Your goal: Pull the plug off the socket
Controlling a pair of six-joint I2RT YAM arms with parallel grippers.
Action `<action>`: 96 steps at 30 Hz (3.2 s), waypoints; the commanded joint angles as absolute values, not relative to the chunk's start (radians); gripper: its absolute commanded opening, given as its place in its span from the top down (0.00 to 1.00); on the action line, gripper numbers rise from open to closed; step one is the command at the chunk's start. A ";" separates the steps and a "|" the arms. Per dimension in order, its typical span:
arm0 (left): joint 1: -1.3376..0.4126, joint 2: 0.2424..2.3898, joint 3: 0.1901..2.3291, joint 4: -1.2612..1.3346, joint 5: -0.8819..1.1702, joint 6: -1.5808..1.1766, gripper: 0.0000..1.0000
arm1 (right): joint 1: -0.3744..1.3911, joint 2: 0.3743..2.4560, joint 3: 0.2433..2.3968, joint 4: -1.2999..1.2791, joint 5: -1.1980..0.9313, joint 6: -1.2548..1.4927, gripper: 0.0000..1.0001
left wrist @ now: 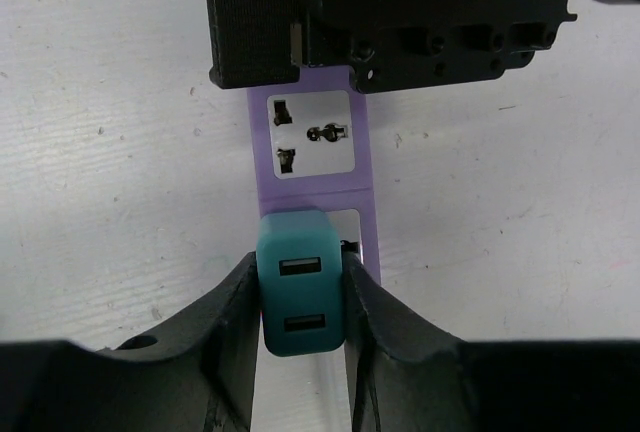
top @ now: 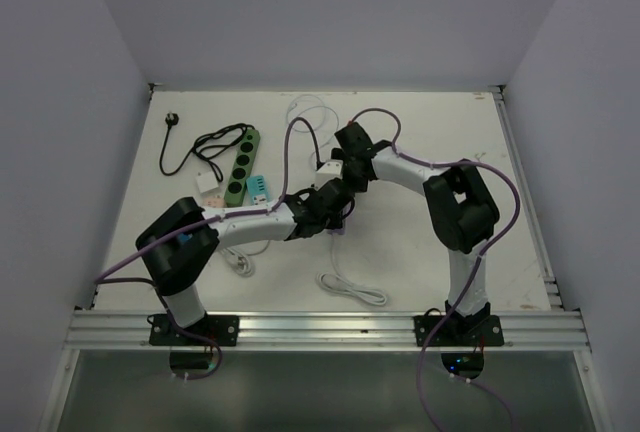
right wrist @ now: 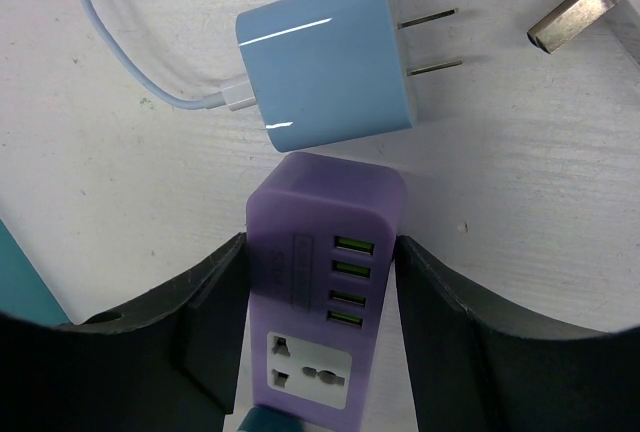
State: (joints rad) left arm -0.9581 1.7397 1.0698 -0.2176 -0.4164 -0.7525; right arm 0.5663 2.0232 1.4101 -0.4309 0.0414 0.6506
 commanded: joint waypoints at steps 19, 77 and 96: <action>-0.939 1.457 1.106 -0.330 -0.572 -0.770 1.00 | 0.566 2.091 1.290 -0.477 0.227 0.594 1.00; -0.879 1.500 0.898 -0.192 -0.287 -0.908 1.00 | 0.529 1.856 0.979 -0.034 -0.288 0.785 0.13; -0.813 1.382 0.660 0.092 -0.199 -1.048 1.00 | 0.531 1.898 0.802 0.345 -0.515 0.908 0.79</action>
